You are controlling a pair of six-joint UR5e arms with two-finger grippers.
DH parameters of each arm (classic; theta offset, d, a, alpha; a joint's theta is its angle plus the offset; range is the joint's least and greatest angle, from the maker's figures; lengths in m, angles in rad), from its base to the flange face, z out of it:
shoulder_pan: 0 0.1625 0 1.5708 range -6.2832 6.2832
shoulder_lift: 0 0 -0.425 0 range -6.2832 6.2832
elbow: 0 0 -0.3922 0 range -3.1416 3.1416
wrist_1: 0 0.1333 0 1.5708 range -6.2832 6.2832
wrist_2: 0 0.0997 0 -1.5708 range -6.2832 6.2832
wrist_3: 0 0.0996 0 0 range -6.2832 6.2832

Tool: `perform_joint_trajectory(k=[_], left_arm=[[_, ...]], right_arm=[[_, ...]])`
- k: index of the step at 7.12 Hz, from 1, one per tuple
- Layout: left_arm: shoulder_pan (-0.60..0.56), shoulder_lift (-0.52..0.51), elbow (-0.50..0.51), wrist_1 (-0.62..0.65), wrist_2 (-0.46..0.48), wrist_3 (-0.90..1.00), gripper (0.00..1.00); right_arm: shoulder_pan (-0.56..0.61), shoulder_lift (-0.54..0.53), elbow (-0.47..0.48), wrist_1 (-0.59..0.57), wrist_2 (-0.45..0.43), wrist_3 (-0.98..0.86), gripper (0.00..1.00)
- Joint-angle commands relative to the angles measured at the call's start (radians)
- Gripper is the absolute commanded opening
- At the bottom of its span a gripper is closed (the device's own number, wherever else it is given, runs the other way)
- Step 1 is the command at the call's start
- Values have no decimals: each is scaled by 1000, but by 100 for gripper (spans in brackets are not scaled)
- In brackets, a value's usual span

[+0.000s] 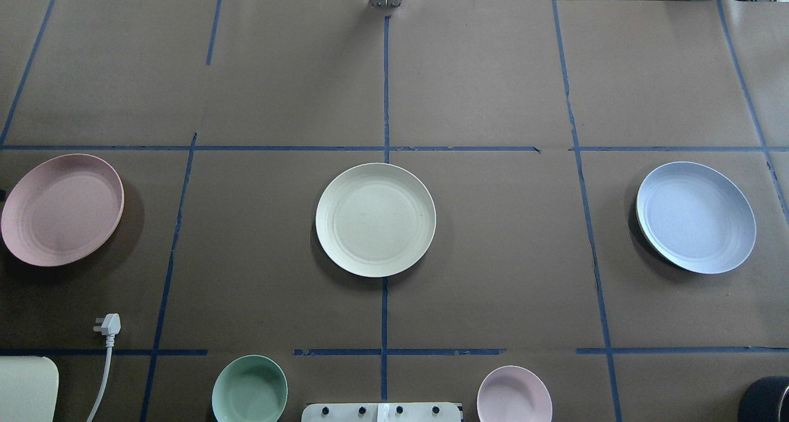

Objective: Stack three plates with pink and blue
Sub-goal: 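Move the left gripper toward the rim of the pink plate, then grasp the pink plate rim with the left gripper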

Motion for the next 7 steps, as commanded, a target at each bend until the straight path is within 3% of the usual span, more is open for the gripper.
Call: perform_joint_trajectory(k=[1,4,5,6,7], left_arm=[[37,-4,42,-56,29,-45,100],[84,-16,74,-62,32,-45,100],[86,-16,75,-62,32,-45,95],[86,-16,75,-64,32,-45,73],[86,-16,74,-65,29,-43,40]], right_arm=[[0,1,1,0,-1,0,100],[0,1,1,0,-3,0,100],[0,1,1,0,-3,0,100],[0,1,2,1,-3,0,100],[0,2,2,0,-4,0,100]])
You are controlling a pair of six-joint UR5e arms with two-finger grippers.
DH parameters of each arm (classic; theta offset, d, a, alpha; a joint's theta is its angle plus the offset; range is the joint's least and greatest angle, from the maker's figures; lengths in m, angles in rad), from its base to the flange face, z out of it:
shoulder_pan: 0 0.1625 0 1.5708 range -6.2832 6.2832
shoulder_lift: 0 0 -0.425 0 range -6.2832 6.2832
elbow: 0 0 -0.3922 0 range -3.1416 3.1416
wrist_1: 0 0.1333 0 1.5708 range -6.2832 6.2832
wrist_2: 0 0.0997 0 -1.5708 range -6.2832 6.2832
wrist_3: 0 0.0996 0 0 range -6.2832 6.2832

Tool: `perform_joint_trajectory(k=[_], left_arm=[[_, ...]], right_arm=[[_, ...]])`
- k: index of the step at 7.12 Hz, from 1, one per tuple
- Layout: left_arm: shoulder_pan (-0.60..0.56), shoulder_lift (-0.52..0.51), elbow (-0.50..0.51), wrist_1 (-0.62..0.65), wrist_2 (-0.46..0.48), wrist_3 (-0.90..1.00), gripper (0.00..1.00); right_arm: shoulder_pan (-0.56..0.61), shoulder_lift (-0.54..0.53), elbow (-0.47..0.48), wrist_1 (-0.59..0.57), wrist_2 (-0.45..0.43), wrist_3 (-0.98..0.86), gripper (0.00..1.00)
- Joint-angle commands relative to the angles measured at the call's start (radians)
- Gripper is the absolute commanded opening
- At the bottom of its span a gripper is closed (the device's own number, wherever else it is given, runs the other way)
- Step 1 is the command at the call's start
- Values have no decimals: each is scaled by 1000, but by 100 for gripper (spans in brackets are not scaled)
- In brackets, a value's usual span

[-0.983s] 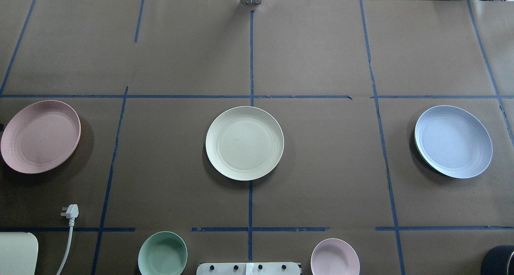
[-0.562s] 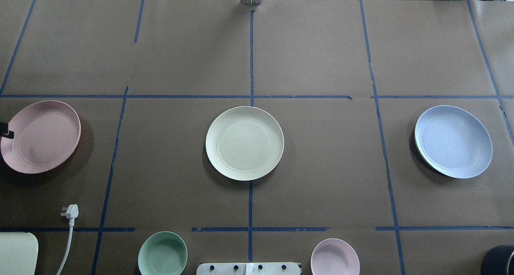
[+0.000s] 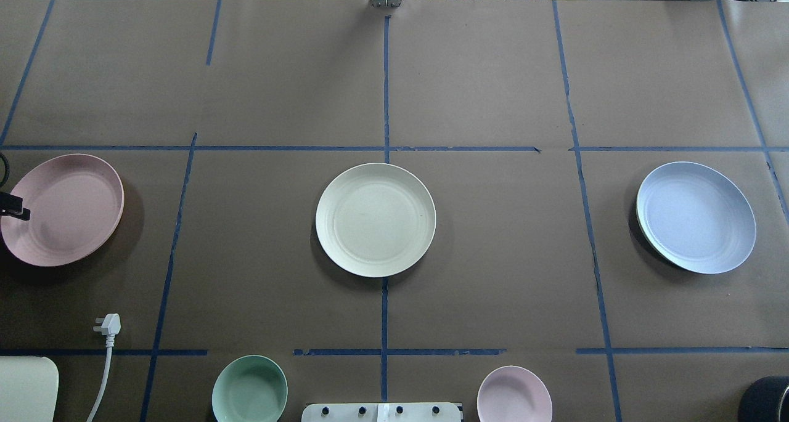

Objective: Stack three plates with pink and blue
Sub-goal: 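Grasp the pink plate rim with the left gripper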

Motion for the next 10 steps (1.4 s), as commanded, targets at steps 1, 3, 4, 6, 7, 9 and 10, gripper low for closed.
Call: perform_joint_trajectory(k=[1,3,4,6,7,9,10], left_arm=[[2,-5,-4,-5,-4,13,18],[1,-8,-7,-2,-10,15,0],[-4,-6,-5,0,-33,15,0],[-110,-2,-8,6,-196,17,0],[-190,-3,-8,16,-276,17,0],[-238,-34,-43,23,-311,4,0],[-238,-84,-46,38,-309,-2,0]], right_arm=[[0,3,2,-1,-1,0,100],[0,19,2,-7,3,0,100],[0,21,2,-10,5,0,100],[0,23,20,-7,17,21,100],[0,29,24,-4,22,52,100],[-14,24,11,-1,23,66,100],[-27,30,13,7,32,119,100]])
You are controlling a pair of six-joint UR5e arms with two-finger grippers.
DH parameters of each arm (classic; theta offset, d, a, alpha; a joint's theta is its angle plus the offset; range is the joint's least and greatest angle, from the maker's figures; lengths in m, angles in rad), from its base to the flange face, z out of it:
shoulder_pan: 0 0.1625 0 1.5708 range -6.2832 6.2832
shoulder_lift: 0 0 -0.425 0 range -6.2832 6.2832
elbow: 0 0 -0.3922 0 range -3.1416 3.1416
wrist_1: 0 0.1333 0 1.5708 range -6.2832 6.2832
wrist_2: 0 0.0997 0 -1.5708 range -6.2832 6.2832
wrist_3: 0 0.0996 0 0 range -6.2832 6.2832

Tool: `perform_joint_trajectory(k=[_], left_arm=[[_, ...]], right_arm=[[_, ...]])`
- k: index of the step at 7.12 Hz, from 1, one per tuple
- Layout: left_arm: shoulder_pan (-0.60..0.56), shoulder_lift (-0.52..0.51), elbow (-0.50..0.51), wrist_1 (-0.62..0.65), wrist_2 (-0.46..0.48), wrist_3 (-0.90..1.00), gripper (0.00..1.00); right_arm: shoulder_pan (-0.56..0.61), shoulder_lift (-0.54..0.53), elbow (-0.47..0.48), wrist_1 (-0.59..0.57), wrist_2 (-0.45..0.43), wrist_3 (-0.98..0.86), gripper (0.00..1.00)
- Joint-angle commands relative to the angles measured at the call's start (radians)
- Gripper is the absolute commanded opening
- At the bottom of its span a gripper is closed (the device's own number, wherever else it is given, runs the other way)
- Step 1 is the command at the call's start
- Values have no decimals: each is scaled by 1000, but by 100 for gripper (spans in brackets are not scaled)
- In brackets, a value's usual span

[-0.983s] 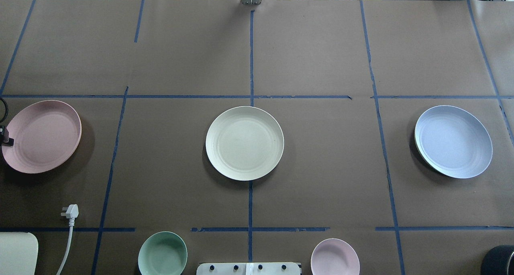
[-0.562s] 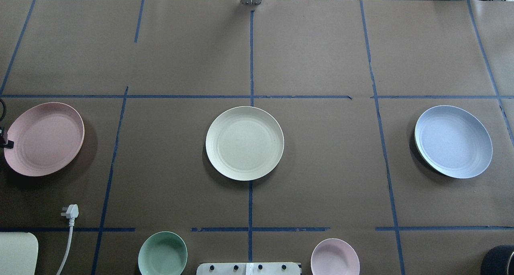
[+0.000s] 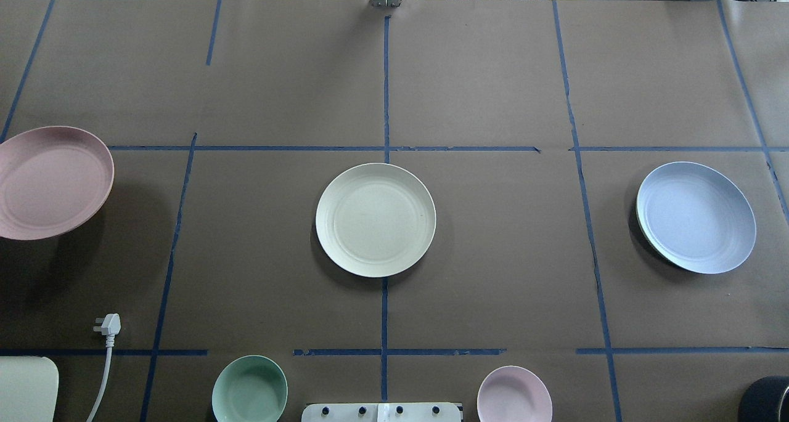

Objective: Stack three plates with pink and blue
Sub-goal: 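Carry the pink plate onto the cream plate while right gripper reaches blue plate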

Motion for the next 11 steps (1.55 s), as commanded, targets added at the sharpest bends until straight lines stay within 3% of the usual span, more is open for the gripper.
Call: perform_joint_trajectory(k=[1,3,4,7,9,11], left_arm=[[-2,-89,-28,13,0,-82,0],[111,-129,-158,13,41,-348,0],[207,-155,-210,15,111,-465,0],[421,-255,-308,42,304,-694,0],[571,-452,-352,311,466,-806,0],[711,-497,-349,334,605,-892,0]], right_arm=[[-63,7,-6,67,7,87,100],[-143,34,-44,231,4,319,100],[-194,39,-52,297,1,392,100],[-289,89,-70,319,-20,455,100],[-321,120,-103,330,-43,481,100],[-382,120,-156,513,-117,655,100]])
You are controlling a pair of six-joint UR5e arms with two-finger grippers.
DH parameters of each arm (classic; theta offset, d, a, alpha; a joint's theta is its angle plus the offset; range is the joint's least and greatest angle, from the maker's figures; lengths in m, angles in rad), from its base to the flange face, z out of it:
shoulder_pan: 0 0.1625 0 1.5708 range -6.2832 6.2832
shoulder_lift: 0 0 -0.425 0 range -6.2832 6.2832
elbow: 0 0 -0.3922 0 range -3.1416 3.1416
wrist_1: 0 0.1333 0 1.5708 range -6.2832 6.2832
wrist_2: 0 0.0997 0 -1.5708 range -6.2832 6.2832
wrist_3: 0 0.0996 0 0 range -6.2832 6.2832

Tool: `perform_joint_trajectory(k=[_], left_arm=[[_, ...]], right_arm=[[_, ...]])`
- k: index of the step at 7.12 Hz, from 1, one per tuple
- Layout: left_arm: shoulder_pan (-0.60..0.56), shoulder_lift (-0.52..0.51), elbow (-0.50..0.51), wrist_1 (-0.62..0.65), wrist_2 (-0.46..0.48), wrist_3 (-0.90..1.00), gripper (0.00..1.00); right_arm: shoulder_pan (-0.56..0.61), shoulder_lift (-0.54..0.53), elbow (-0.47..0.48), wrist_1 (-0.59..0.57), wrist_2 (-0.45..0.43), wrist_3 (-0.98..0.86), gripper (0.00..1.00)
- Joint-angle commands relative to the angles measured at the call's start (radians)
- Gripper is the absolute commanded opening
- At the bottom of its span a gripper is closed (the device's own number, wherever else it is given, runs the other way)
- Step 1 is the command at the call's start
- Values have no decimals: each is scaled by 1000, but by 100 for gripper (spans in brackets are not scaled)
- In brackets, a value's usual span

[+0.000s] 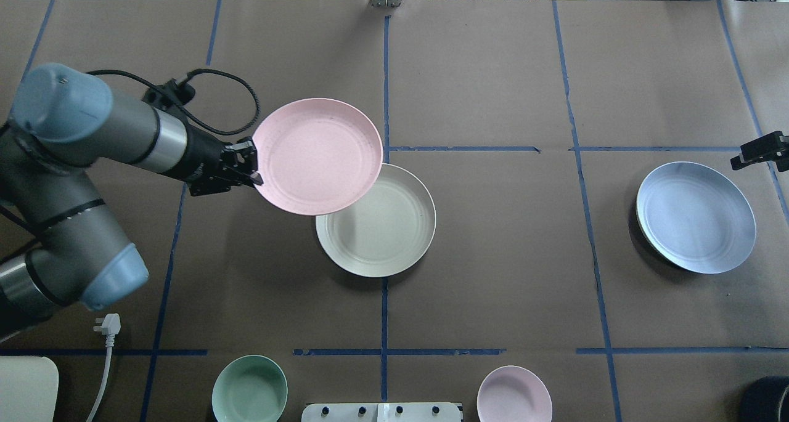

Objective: Stack three plates with pink and blue
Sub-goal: 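Carry the pink plate onto the cream plate while right gripper reaches blue plate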

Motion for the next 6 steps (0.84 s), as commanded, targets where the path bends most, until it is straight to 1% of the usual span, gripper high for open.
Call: perform_joint_trajectory(k=[1,3,4,5,6], left_arm=[[117,-57,4,29,103,-70,0],[142,-58,20,28,103,-70,0],[162,-63,27,28,103,-68,13],[162,-78,49,26,103,-59,99],[162,-78,41,26,102,-56,100]], right_arm=[[-60,1,-72,194,-40,175,100],[-62,-8,-71,210,-31,189,100],[-62,-13,-69,210,-29,191,100],[-62,-18,-69,210,-29,189,100],[-62,-21,-71,210,-28,189,100]])
